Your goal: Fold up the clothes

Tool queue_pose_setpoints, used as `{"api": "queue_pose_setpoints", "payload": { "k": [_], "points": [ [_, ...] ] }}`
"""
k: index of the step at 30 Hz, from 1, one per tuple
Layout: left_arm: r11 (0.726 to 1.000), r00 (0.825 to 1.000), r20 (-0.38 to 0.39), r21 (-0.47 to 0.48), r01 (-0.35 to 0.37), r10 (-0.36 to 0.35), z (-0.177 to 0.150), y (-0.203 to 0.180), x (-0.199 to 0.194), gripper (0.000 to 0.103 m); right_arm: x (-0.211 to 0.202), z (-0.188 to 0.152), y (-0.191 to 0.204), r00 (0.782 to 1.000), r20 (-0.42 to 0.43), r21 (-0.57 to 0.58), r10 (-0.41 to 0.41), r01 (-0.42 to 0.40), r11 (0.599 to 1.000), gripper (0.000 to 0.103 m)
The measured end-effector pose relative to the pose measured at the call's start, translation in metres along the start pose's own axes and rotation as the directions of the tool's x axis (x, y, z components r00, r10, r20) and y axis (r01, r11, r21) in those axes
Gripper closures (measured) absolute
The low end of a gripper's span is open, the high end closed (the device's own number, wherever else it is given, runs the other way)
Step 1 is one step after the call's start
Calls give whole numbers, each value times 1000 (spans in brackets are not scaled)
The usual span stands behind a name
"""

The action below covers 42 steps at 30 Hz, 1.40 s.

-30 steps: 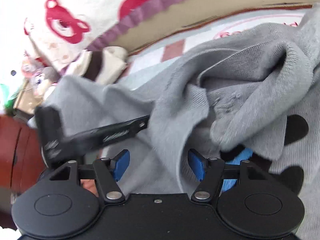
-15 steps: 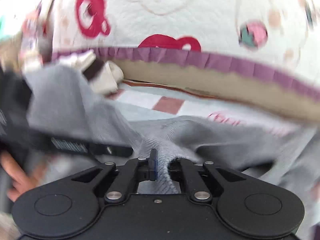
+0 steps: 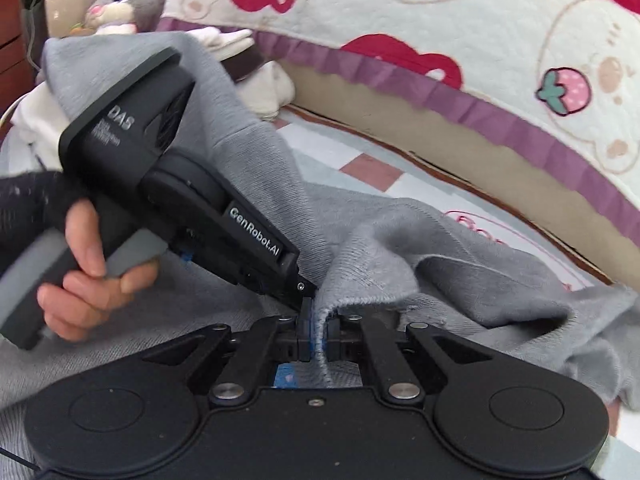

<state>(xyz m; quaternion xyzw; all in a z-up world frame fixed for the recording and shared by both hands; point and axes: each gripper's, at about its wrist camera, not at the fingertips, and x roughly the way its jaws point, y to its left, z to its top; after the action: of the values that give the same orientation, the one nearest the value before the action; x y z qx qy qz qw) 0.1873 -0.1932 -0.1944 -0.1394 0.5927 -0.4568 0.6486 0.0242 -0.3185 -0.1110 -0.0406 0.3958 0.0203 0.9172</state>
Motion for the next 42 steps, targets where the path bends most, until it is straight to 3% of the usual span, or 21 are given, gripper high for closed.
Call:
{"api": "queue_pose_setpoints", "payload": {
  "k": [1,4,8,10,11,12,14,15,20,24,28,30,33,35,36,38,39,42],
  "points": [
    [999,999,-13,8,-37,37,0,-3,-8,97,5,0,1,1000,7,12,-4,4,1000,97],
    [983,990,110,147,-105,89,1,-23,-51,95,27,6,13,1000,-12,16,-22,22,1000,97],
    [973,978,209,224,-61,13,7,-39,-71,94,45,4,40,999,-35,-106,-22,19,994,96],
    [961,983,184,273,-40,-12,7,-47,-61,92,49,2,52,999,-34,-152,-22,16,988,94],
    [950,988,152,311,-33,-16,6,-52,-53,85,50,1,55,999,-34,-163,-25,20,986,93],
    [935,994,107,352,-34,-4,5,-57,-44,71,50,1,57,999,-34,-164,-28,22,986,92],
    [900,993,104,427,-87,47,1,-68,-32,62,52,-2,54,998,-58,-126,-19,11,992,92],
    [886,992,107,451,-111,71,0,-72,-27,62,50,-4,54,999,-49,-123,-9,3,992,92],
    [876,989,84,460,-147,122,0,-67,-19,60,37,-19,52,998,-33,-102,51,-54,993,90],
    [800,967,91,547,-248,238,-14,-73,-6,49,34,-23,51,991,-55,-95,119,-124,988,89],
    [712,907,147,575,-403,395,-25,-80,6,46,29,-19,40,961,-119,-27,249,-254,967,82],
    [721,907,163,559,-410,389,-24,-74,1,62,23,-17,28,945,-140,8,297,-299,954,82],
    [758,910,195,504,-414,367,-13,-63,-12,87,9,-11,-1,943,-123,75,309,-302,951,82],
    [784,912,231,467,-409,339,-7,-59,-21,89,-2,0,-27,960,-68,149,271,-259,954,81],
    [795,914,246,455,-402,321,-4,-58,-24,89,-4,6,-39,971,-51,161,232,-221,962,79],
    [815,916,269,427,-390,297,0,-54,-27,89,0,20,-55,994,-71,68,87,-82,994,62],
    [828,917,272,409,-384,291,2,-50,-26,89,2,26,-63,997,-75,20,14,-12,1000,60],
    [864,925,275,361,-351,261,9,-40,-24,89,23,41,-74,983,-124,-220,-132,103,970,60]
  ]
}}
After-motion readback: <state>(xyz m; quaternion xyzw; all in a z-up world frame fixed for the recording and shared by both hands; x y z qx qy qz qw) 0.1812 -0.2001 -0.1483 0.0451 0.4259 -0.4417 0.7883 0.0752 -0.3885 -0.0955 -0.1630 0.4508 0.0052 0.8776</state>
